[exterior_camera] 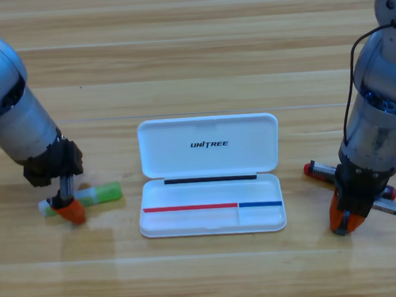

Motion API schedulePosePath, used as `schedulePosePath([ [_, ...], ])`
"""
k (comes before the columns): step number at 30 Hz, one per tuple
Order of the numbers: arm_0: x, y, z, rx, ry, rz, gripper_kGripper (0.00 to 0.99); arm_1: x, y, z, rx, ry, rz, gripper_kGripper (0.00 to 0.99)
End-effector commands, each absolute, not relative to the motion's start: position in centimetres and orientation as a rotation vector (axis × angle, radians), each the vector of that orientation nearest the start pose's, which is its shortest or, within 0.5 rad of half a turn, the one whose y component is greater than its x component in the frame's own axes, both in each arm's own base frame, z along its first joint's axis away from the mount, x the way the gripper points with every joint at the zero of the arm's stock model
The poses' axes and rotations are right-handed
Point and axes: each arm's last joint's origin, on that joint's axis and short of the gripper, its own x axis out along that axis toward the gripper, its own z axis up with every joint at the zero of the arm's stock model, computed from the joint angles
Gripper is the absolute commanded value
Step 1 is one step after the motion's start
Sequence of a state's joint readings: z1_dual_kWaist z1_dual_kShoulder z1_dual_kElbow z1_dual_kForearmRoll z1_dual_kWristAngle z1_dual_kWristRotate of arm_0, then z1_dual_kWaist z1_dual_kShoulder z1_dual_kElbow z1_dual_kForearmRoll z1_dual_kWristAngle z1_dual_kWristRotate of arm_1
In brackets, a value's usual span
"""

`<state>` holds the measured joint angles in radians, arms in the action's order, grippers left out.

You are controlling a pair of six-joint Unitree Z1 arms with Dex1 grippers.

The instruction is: Clean up eraser and pencils

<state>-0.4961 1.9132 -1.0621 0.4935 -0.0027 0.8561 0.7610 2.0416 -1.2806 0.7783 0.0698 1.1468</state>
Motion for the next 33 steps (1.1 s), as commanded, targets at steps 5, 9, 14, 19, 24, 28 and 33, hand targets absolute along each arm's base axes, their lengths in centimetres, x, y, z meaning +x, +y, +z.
schedulePosePath([
  [5, 28.8, -16.6, 16.6, 1.088, 1.115, -1.032, 0.793, 25.7, 24.7, 15.1, 0.251, 1.61, -0.308, 0.476],
  [9, 28.7, -16.6, 16.6, 1.092, 1.113, -1.036, 0.724, 25.6, 24.6, 14.9, 0.243, 1.614, -0.297, 0.578],
  [14, 28.6, -16.7, 16.6, 1.097, 1.108, -1.04, 0.669, 25.5, 24.6, 14.7, 0.235, 1.616, -0.296, 0.575],
  [19, 28.5, -16.7, 16.8, 1.1, 1.101, -1.039, 0.67, 25.5, 24.5, 14.6, 0.225, 1.606, -0.301, 0.572],
  [24, 28.5, -16.7, 17.0, 1.102, 1.098, -1.038, 0.669, 25.5, 24.2, 14.2, 0.206, 1.586, -0.303, 0.571],
  [28, 28.4, -16.7, 16.9, 1.104, 1.097, -1.042, 0.595, 25.6, 24.2, 13.9, 0.203, 1.583, -0.31, 0.571],
  [33, 28.3, -16.8, 17.1, 1.112, 1.085, -1.05, 0.505, 25.6, 24.1, 13.8, 0.201, 1.588, -0.308, 0.509],
])
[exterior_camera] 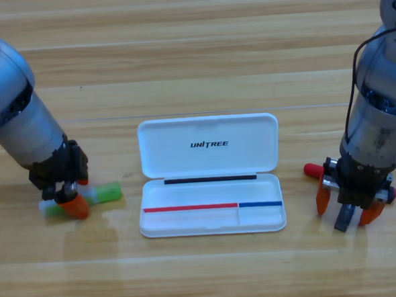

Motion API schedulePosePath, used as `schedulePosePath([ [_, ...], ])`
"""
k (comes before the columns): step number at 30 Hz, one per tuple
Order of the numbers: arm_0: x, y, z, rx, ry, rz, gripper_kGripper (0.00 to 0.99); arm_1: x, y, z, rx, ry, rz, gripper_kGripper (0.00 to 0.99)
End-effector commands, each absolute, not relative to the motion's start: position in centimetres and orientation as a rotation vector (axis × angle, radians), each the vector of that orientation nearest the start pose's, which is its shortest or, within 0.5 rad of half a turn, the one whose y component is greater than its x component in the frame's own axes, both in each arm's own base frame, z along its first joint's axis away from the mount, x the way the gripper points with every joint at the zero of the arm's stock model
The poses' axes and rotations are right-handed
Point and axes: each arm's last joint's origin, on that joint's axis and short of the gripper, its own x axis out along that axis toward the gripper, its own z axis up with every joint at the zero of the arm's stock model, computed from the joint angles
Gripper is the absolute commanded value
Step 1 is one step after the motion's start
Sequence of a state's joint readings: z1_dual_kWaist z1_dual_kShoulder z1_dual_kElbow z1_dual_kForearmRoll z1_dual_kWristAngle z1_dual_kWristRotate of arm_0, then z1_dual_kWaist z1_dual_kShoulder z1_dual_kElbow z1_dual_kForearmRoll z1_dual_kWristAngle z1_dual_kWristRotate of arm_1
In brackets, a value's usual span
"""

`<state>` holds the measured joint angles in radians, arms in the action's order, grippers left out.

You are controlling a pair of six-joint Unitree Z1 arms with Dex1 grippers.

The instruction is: Clean up eraser and pencils

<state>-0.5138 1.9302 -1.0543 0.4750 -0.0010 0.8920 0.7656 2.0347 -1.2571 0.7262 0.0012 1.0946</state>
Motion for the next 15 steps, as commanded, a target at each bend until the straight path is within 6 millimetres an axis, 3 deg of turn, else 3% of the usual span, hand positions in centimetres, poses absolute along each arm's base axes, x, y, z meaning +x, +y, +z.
schedulePosePath([
  [1, 28.3, -16.9, 17.1, 1.112, 1.084, -1.053, 0.505, 25.6, 24.1, 13.8, 0.198, 1.59, -0.304, 0.407],
  [4, 28.3, -16.9, 17.3, 1.118, 1.072, -1.057, 0.38, 25.6, 24.1, 13.8, 0.194, 1.589, -0.301, 0.149],
  [7, 28.2, -16.8, 17.7, 1.127, 1.055, -1.064, 0.291, 25.6, 24.0, 13.8, 0.188, 1.584, -0.301, 0.017],
  [10, 28.1, -16.8, 17.7, 1.126, 1.055, -1.065, 0.235, 25.4, 23.9, 14.1, 0.169, 1.588, -0.272, 0.0],
  [12, 28.1, -16.8, 17.8, 1.128, 1.055, -1.065, 0.233, 25.0, 23.8, 15.3, 0.132, 1.585, -0.193, 0.0],
  [15, 28.1, -16.8, 18.0, 1.13, 1.052, -1.058, 0.212, 22.4, 24.1, 20.5, -0.001, 1.537, 0.088, 0.0],
])
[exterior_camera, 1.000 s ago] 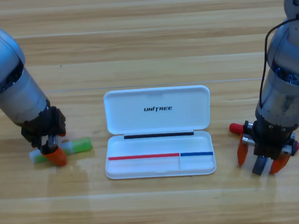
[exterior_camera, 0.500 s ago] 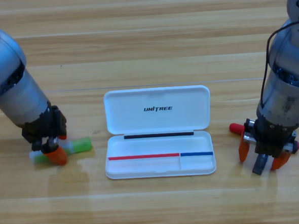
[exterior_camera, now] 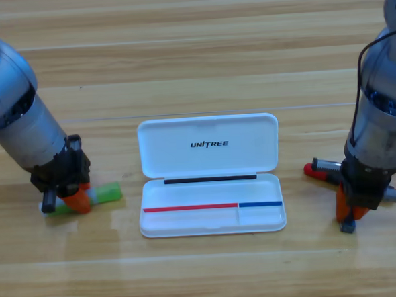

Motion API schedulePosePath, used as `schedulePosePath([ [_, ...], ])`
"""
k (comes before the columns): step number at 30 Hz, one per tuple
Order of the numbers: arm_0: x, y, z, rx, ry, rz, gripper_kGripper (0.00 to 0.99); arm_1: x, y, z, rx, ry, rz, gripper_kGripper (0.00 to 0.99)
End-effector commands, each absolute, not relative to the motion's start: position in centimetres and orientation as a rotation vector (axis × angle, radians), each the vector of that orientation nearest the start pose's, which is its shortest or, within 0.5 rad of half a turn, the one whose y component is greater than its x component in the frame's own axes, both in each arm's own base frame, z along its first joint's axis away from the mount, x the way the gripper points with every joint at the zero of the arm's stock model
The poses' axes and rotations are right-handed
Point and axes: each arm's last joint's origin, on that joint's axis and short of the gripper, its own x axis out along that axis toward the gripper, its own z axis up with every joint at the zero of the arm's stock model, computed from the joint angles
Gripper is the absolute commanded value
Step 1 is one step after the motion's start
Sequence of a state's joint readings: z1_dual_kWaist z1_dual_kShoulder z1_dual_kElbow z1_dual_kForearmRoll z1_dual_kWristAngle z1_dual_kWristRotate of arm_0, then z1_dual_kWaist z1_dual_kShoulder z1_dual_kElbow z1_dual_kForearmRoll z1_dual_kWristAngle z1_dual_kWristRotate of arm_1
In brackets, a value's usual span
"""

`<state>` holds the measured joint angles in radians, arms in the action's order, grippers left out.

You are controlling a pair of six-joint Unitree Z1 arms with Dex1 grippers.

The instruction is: Clean up eraser and pencils

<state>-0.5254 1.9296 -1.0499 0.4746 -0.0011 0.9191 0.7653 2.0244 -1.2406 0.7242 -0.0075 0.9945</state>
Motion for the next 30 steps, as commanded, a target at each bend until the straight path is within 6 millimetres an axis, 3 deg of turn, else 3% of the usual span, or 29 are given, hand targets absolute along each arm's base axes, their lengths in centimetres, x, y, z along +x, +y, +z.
schedulePosePath([
  [1, 28.1, -16.8, 18.2, 1.131, 1.049, -1.056, 0.163, 21.5, 23.9, 22.4, -0.068, 1.504, 0.2, 0.0],
  [4, 28.1, -16.8, 19.9, 1.134, 1.033, -1.051, 0.129, 20.1, 23.5, 27.3, -0.303, 1.397, 0.447, 0.0],
  [7, 28.0, -16.8, 23.3, 1.128, 1.0, -1.039, 0.129, 20.0, 23.4, 29.3, -0.407, 1.429, 0.506, 0.0],
  [11, 28.3, -17.1, 28.2, 1.105, 0.973, -1.044, 0.129, 21.0, 24.5, 28.5, -0.574, 1.426, 0.595, 0.0],
  [17, 27.9, -18.7, 33.8, 1.087, 0.905, -1.092, 0.129, 22.7, 27.0, 26.7, -0.931, 1.325, 0.989, 0.0],
  [22, 27.2, -20.9, 34.6, 1.098, 0.874, -1.153, 0.127, 22.9, 28.8, 24.7, -1.095, 1.264, 1.242, 0.0],
  [30, 26.4, -24.1, 33.3, 1.112, 0.892, -1.264, 0.127, 23.9, 31.5, 23.3, -1.19, 1.203, 1.315, 0.0],
])
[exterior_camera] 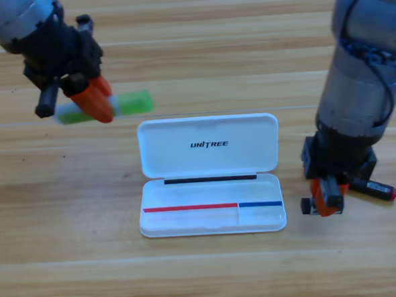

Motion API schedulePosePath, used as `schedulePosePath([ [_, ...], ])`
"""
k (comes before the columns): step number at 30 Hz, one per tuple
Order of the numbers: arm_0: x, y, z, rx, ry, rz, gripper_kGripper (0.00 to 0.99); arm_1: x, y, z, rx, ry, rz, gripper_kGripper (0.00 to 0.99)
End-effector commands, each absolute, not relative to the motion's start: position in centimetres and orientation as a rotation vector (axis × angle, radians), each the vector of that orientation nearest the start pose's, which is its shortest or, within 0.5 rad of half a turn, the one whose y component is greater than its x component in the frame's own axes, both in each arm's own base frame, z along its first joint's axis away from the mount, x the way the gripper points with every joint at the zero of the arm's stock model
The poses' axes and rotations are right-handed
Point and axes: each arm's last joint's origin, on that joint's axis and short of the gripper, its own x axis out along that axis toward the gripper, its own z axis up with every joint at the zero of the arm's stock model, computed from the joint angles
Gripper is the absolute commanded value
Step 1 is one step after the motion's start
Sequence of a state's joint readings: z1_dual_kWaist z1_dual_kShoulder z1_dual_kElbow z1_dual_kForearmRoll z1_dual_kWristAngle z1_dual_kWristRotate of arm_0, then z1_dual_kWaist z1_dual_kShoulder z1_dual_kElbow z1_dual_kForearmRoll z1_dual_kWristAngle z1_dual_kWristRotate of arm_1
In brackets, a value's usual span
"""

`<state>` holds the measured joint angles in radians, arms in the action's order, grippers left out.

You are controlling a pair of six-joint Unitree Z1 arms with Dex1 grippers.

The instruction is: Clean up eraser and pencils

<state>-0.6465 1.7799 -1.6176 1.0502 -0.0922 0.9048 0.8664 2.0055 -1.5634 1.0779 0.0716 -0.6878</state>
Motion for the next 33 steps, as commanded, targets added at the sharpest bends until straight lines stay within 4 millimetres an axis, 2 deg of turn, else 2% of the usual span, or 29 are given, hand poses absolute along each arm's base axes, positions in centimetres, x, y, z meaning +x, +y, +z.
schedulePosePath([
  [1, 26.3, -24.5, 33.0, 1.118, 0.896, -1.274, 0.127, 24.0, 31.9, 23.3, -1.198, 1.192, 1.316, 0.0],
  [6, 25.3, -26.3, 32.3, 1.138, 0.906, -1.313, 0.127, 24.9, 33.7, 23.6, -1.205, 1.137, 1.321, 0.0],
  [11, 24.9, -27.7, 31.5, 1.148, 0.916, -1.333, 0.129, 25.4, 35.5, 23.0, -1.217, 1.135, 1.333, 0.0],
  [18, 24.7, -28.9, 30.5, 1.161, 0.936, -1.35, 0.129, 26.1, 36.5, 21.6, -1.232, 1.161, 1.328, 0.0],
  [28, 24.4, -28.6, 30.7, 1.171, 0.931, -1.344, 0.129, 26.3, 36.5, 20.2, -1.26, 1.215, 1.299, 0.0],
  [31, 24.1, -27.8, 31.0, 1.187, 0.927, -1.337, 0.129, 26.3, 36.6, 20.0, -1.258, 1.222, 1.296, 0.0],
  [33, 24.5, -26.5, 31.5, 1.18, 0.927, -1.319, 0.129, 26.4, 36.6, 19.8, -1.258, 1.228, 1.295, 0.0],
])
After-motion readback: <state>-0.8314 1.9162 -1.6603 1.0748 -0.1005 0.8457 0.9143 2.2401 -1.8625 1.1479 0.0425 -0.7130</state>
